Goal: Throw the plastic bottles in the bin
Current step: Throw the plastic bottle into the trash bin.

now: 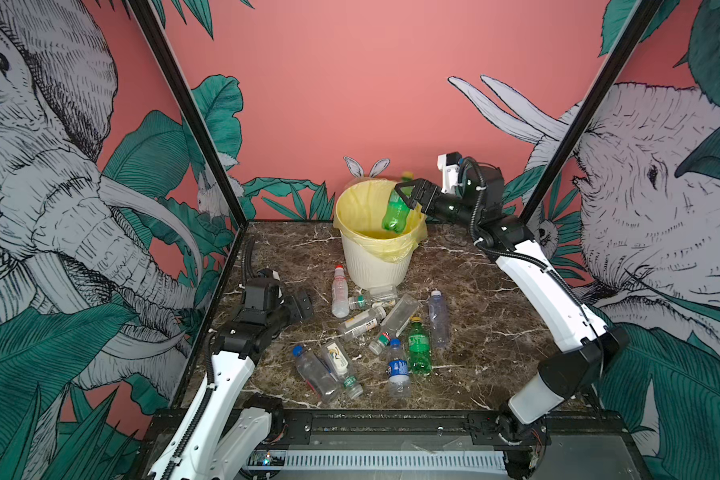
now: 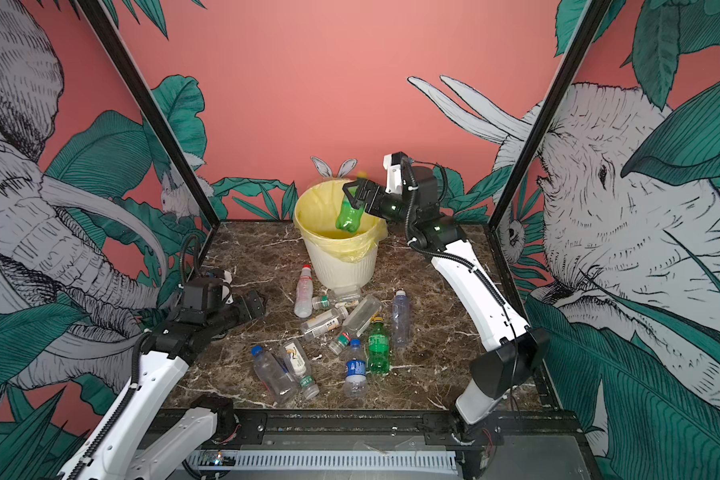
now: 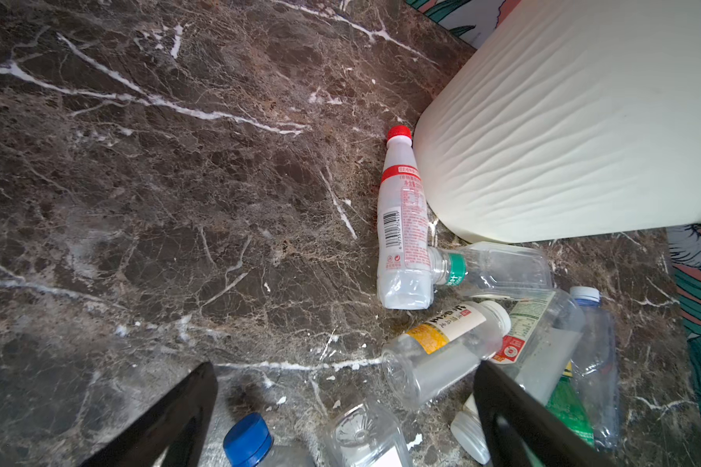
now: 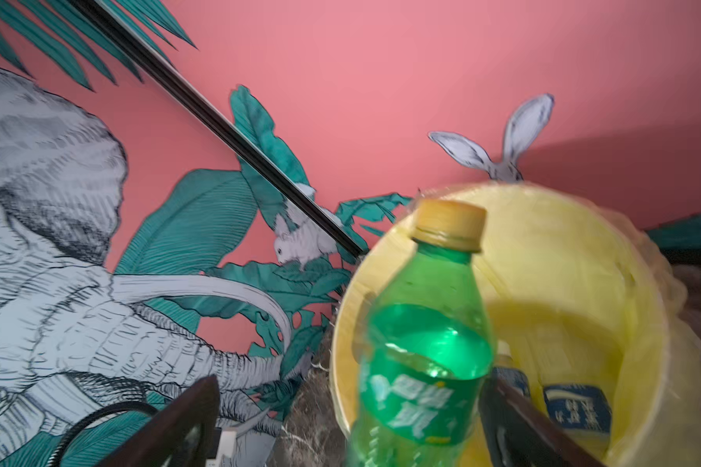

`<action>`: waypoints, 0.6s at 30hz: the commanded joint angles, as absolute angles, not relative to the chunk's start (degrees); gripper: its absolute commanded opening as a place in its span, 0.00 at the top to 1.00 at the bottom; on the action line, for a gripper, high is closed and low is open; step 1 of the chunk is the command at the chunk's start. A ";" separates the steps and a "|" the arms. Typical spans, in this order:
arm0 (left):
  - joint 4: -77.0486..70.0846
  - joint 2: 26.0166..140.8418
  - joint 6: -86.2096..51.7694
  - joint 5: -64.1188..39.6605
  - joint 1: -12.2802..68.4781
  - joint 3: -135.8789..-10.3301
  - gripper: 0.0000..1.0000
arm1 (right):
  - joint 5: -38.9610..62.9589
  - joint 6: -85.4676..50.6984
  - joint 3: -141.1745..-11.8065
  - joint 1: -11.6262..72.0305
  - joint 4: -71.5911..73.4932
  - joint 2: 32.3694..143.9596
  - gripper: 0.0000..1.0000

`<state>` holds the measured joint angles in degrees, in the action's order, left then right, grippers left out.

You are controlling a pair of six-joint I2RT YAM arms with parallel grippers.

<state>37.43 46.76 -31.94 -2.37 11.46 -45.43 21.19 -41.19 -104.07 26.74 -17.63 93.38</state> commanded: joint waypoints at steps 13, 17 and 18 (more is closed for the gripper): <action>45.39 44.97 -35.81 0.71 11.10 -47.23 0.00 | 18.06 -33.26 -85.97 26.65 -17.91 75.83 0.01; 46.85 43.99 -36.47 0.67 11.16 -46.95 0.00 | 17.08 -32.79 -79.96 25.95 -17.60 72.28 0.01; 47.38 43.59 -36.49 0.92 11.18 -46.93 0.00 | 16.61 -32.73 -78.57 25.70 -17.67 71.46 0.01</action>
<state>44.36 45.12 -35.03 -0.27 11.46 -45.82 18.17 -34.00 -80.90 26.30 -19.75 72.95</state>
